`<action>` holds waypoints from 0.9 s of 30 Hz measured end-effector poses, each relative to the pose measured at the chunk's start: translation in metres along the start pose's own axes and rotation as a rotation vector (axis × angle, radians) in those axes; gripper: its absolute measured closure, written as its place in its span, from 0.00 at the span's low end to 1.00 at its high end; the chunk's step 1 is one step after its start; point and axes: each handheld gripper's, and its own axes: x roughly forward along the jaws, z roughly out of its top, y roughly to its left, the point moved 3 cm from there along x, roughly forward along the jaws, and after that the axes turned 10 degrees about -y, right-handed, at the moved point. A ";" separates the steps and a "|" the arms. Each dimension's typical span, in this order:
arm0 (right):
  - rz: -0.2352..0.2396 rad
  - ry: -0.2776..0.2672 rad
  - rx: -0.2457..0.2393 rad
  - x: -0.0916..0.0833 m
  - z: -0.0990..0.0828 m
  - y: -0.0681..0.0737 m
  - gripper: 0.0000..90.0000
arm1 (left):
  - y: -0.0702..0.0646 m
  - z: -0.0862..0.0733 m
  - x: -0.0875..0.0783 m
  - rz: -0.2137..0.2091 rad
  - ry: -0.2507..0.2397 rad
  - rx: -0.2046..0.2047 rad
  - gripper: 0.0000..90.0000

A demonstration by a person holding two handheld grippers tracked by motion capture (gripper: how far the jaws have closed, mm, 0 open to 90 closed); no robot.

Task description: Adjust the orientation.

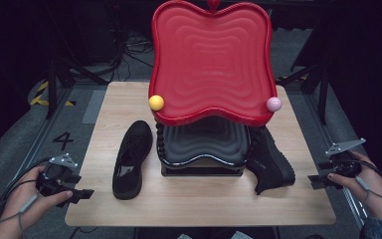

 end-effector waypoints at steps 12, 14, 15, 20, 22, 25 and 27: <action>-0.006 -0.002 0.032 -0.005 -0.008 -0.003 0.33 | -0.021 0.030 -0.008 -0.011 0.086 0.073 0.33; -0.006 -0.003 0.025 -0.005 -0.007 -0.002 0.33 | -0.023 0.033 -0.008 -0.016 0.087 0.085 0.34; 0.007 -0.012 0.021 -0.005 -0.006 0.001 0.33 | -0.026 0.038 -0.008 -0.024 0.091 0.105 0.35; 0.011 -0.017 0.015 -0.006 -0.005 0.003 0.32 | -0.033 0.048 -0.008 -0.023 0.107 0.123 0.37; 0.009 -0.014 0.023 -0.006 -0.007 0.003 0.32 | -0.035 0.053 -0.010 -0.018 0.106 0.135 0.38; 0.011 -0.007 0.039 -0.006 -0.009 0.003 0.32 | -0.039 0.059 -0.014 0.005 0.136 0.081 0.43; 0.009 -0.010 0.040 -0.006 -0.008 0.003 0.32 | -0.040 0.062 -0.016 0.000 0.127 0.076 0.44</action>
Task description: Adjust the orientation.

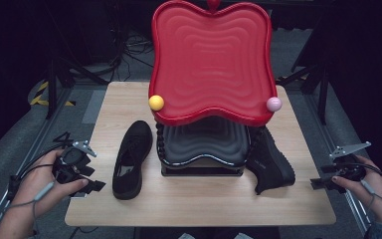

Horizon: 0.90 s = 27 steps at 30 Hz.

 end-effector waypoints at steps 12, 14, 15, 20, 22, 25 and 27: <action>0.006 0.012 -0.005 0.004 0.002 0.003 0.31 | -0.020 0.021 0.012 -0.020 -0.005 0.033 0.47; 0.009 0.014 -0.004 0.005 0.002 0.003 0.31 | -0.024 0.025 0.016 -0.025 -0.001 0.033 0.48; 0.010 0.015 -0.004 0.006 0.002 0.004 0.31 | -0.025 0.027 0.017 -0.028 -0.002 0.037 0.48; 0.016 0.018 0.004 0.007 0.002 0.005 0.30 | -0.028 0.033 0.027 -0.055 -0.001 0.070 0.50; 0.016 0.019 0.005 0.008 0.002 0.005 0.30 | -0.026 0.036 0.030 -0.061 -0.002 0.080 0.51; 0.017 0.020 0.002 0.008 0.002 0.005 0.30 | -0.021 0.039 0.034 -0.065 -0.013 0.096 0.55; 0.018 0.020 0.000 0.009 0.002 0.006 0.30 | -0.018 0.040 0.037 -0.084 -0.022 0.105 0.55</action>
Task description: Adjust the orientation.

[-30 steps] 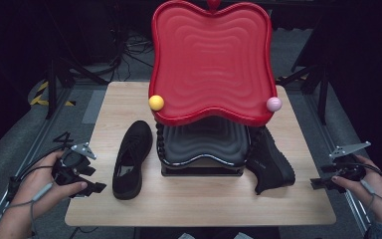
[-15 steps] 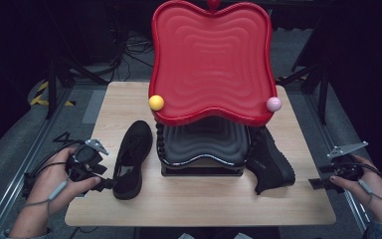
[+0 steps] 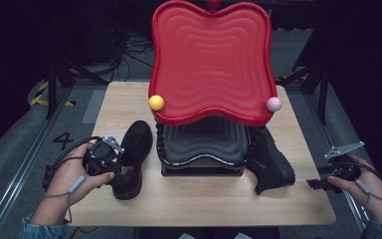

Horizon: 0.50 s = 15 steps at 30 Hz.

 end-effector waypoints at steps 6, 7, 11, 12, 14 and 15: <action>0.002 0.008 0.002 0.002 0.000 0.001 0.30 | 0.003 0.005 0.003 -0.018 -0.019 0.022 0.54; 0.003 0.008 0.000 0.003 0.000 0.001 0.30 | 0.005 0.005 0.005 -0.017 -0.021 0.024 0.54; 0.009 0.009 -0.004 0.003 0.001 0.003 0.30 | 0.009 0.002 0.018 -0.027 -0.002 0.016 0.54; 0.008 0.009 -0.007 0.004 0.001 0.002 0.29 | 0.009 0.001 0.021 -0.031 -0.001 0.009 0.54; 0.009 0.012 -0.008 0.005 0.000 0.002 0.29 | 0.010 -0.002 0.028 -0.040 0.004 0.001 0.55; 0.009 0.014 -0.007 0.005 0.000 0.002 0.29 | 0.010 -0.003 0.031 -0.041 0.006 -0.003 0.55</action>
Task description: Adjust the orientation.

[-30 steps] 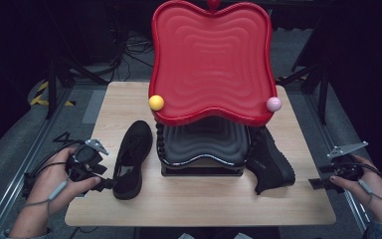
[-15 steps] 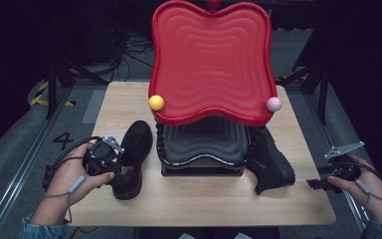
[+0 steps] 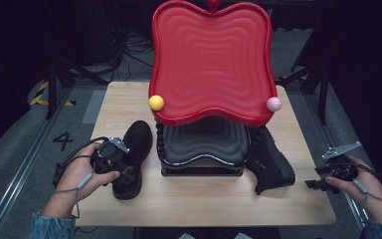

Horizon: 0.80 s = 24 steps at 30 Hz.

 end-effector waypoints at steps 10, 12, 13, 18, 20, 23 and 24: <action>0.022 -0.007 -0.021 0.003 0.006 0.008 0.29 | 0.007 -0.009 0.027 -0.020 0.034 -0.006 0.67; 0.024 -0.007 -0.025 0.003 0.006 0.009 0.29 | 0.006 -0.011 0.034 -0.022 0.071 0.020 0.75; 0.023 -0.006 -0.027 0.003 0.006 0.009 0.29 | 0.005 -0.011 0.036 -0.019 0.072 0.027 0.77; 0.021 -0.003 -0.020 0.004 0.005 0.008 0.29 | 0.004 -0.009 0.043 -0.019 0.092 0.026 0.83; 0.022 -0.003 -0.020 0.004 0.005 0.008 0.29 | 0.004 -0.009 0.046 -0.025 0.097 0.024 0.86; 0.024 0.000 -0.020 0.005 0.005 0.009 0.29 | 0.003 -0.009 0.046 -0.013 0.101 0.014 0.87; 0.023 0.000 -0.023 0.005 0.005 0.009 0.29 | 0.003 -0.009 0.046 -0.017 0.098 0.006 0.87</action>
